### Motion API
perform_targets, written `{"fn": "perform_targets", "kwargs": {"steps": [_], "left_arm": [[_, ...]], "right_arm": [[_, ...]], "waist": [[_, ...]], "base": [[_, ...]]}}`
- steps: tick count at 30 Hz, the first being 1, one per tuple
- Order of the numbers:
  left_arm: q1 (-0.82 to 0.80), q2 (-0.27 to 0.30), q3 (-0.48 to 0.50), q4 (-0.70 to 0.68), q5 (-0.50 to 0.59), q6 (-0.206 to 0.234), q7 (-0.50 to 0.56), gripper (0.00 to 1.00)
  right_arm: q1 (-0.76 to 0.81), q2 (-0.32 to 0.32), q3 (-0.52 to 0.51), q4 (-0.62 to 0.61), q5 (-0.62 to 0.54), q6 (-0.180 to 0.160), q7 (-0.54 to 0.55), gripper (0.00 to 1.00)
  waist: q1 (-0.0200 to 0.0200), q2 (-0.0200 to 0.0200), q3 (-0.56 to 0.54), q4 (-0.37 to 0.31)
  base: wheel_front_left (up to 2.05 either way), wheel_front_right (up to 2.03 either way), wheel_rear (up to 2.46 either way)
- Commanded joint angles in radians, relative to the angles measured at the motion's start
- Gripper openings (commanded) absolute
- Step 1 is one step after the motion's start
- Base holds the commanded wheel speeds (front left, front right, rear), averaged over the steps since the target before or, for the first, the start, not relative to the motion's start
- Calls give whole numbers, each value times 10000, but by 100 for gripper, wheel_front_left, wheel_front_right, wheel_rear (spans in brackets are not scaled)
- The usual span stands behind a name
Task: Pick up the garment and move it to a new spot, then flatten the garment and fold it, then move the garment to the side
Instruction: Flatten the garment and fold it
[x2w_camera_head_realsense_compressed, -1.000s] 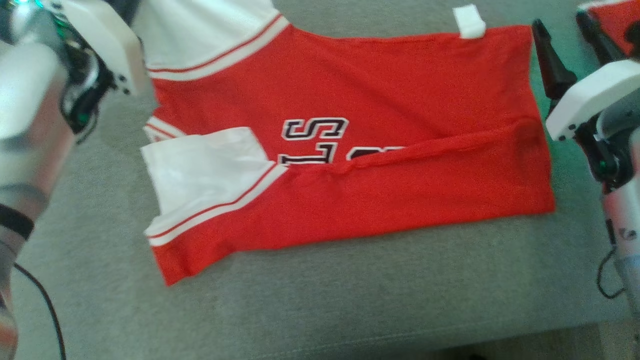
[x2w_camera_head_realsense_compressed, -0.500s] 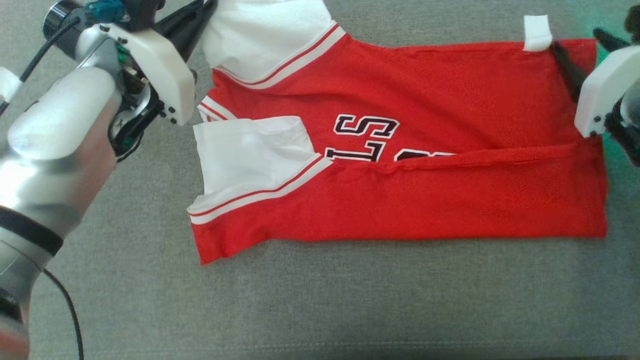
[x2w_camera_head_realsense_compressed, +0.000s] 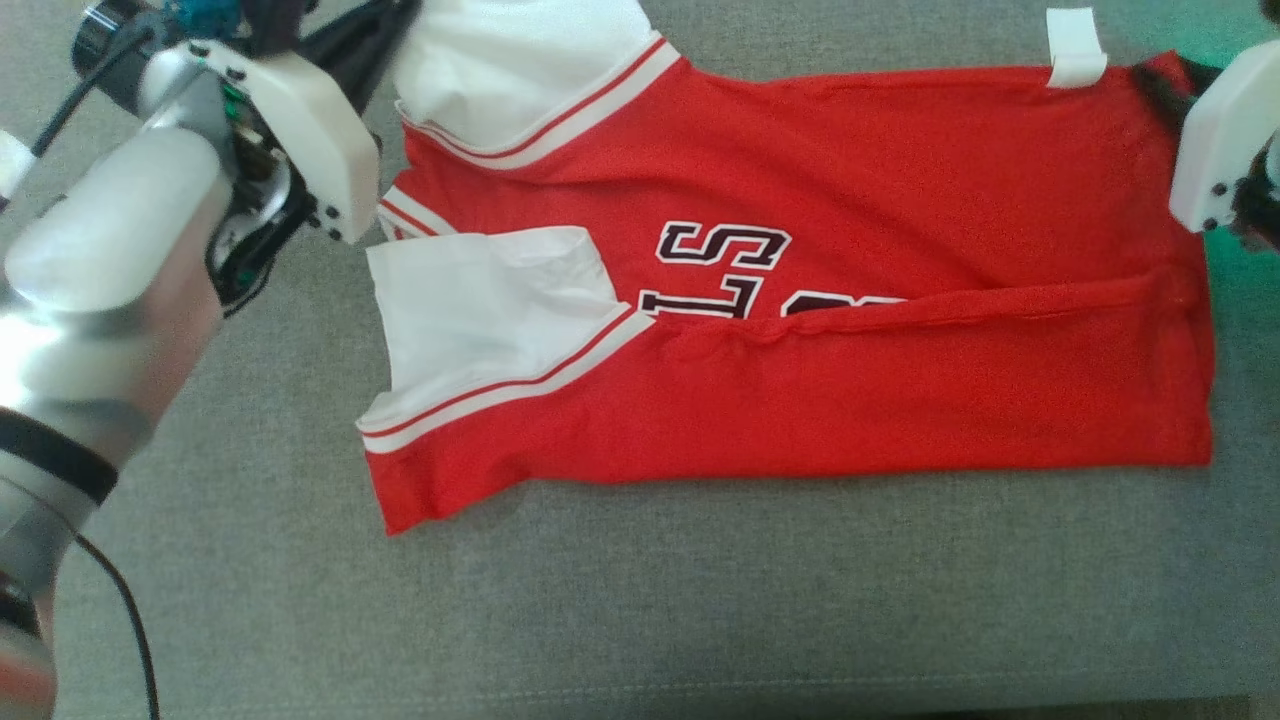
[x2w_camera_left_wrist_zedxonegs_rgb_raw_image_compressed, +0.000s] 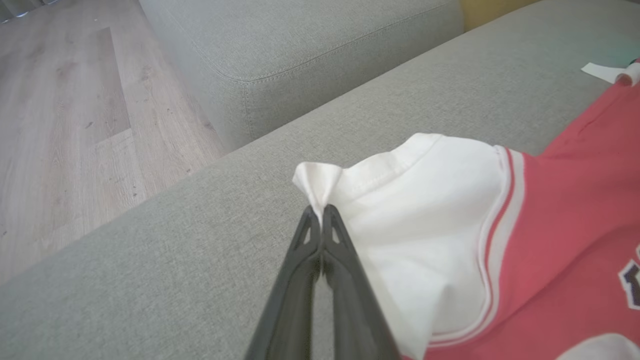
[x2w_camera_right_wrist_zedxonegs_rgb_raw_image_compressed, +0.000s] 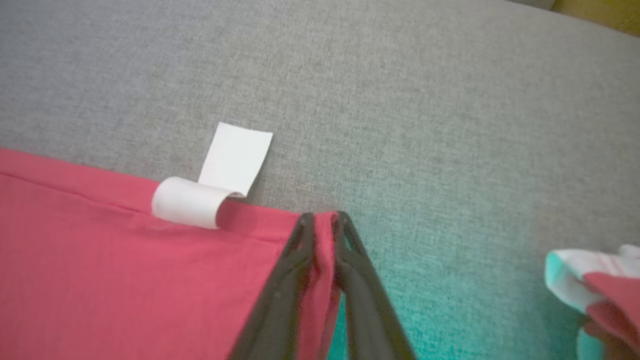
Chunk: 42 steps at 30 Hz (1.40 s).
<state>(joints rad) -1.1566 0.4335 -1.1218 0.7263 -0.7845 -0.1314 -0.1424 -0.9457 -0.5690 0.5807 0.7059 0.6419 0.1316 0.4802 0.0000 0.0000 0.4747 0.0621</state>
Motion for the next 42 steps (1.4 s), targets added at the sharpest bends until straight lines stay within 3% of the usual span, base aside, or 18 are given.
{"fn": "perform_targets", "kwargs": {"steps": [1, 14, 26, 35, 42], "left_arm": [[-778, 373, 388, 49, 29, 93, -97, 0], [-1837, 290, 1068, 1076, -88, 313, -859, 0], [-2533, 68, 2102, 1163, 630, 643, -1189, 0], [-1089, 320, 2395, 84, 1489, 247, -1192, 0], [342, 1021, 1601, -1094, 1633, 41, -1016, 0]], "right_arm": [[-11, -247, 81, -88, 152, -9, -239, 0], [-1657, -22, -66, 142, 372, -9, -2105, 0], [-2885, 409, -321, 1320, -208, -9, -5006, 0], [-1844, -44, 566, 1193, 736, -9, -5066, 0], [-487, -1172, 1689, 109, 2126, -9, -4200, 0]], "waist": [[0, 0, 69, -48], [0, 0, 376, -195], [0, 0, 564, -8], [0, 0, -13, 313], [0, 0, -722, 570]], "base": [[0, 0, 0], [0, 0, 0], [0, 0, 0], [0, 0, 0], [0, 0, 0]]}}
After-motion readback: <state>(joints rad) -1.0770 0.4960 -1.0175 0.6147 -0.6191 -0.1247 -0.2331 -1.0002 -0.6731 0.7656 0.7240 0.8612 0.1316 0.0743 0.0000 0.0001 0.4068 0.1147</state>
